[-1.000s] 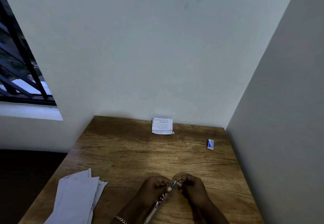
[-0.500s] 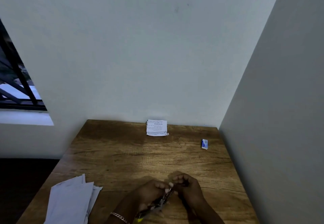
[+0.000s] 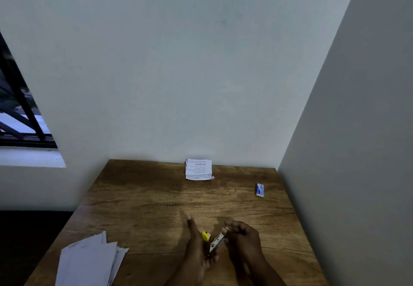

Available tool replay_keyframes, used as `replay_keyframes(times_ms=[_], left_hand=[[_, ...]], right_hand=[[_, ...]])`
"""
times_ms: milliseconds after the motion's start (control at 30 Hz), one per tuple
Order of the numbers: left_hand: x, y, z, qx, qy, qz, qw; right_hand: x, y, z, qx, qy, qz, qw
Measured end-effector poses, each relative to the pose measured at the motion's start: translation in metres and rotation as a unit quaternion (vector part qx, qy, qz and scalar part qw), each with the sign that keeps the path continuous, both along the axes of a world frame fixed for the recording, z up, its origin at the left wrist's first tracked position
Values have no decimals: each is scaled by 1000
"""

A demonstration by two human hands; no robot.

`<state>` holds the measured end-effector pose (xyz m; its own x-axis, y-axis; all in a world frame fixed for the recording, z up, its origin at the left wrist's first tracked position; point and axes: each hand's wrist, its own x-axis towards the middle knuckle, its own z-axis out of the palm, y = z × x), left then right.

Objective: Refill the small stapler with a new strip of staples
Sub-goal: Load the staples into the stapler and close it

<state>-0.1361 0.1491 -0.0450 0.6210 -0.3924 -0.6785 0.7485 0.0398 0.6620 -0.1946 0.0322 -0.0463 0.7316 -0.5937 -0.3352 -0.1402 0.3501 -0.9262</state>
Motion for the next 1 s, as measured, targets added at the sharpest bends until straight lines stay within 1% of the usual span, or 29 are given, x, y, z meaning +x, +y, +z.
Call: replay_keyframes(times_ms=[67,133,167,233,300,367,433,567,633,700,767,800,833,900,933,1000], left_hand=[[3,1,-1,74,-43,51,995],[7,2,-1,160,-93,66,981],[9,4,-3,202,-117,58,971],[13,5,-10,284,-171,24,943],[15,6,-14,327,-231,-11,916],[14,6,-15,330,-279,-20,902],[14,4,-14,340,-296,-14,892],[13,-1,-11,330,-329,3,885],[11,-2,-11,319,-341,-2,884],[11,-4,-14,277,-371,-60,884],[11,-4,-17,187,-404,-137,885],[11,-4,-19,148,-423,-179,876],[13,-4,-19,132,-452,-222,854],[14,-4,-20,153,-511,-286,796],[14,-5,-19,173,-529,-302,774],[11,-8,-20,213,-556,-310,741]], right_hand=[[3,9,0,3,-19,27,999],[7,15,2,39,-33,44,998],[8,16,1,55,-32,55,996],[9,17,3,52,-9,83,995],[10,16,3,28,19,101,994],[9,15,2,7,39,106,994],[7,13,-1,3,51,108,993],[5,11,-7,-21,64,82,994],[5,10,-5,-5,69,76,995],[4,5,-3,37,67,71,995],[4,-2,-1,72,60,56,994],[3,-8,-3,78,57,41,994],[1,-14,-4,77,53,30,995],[-4,-22,-9,53,49,34,997],[-6,-24,-11,37,50,41,997],[-10,-25,-15,1,57,55,997]])
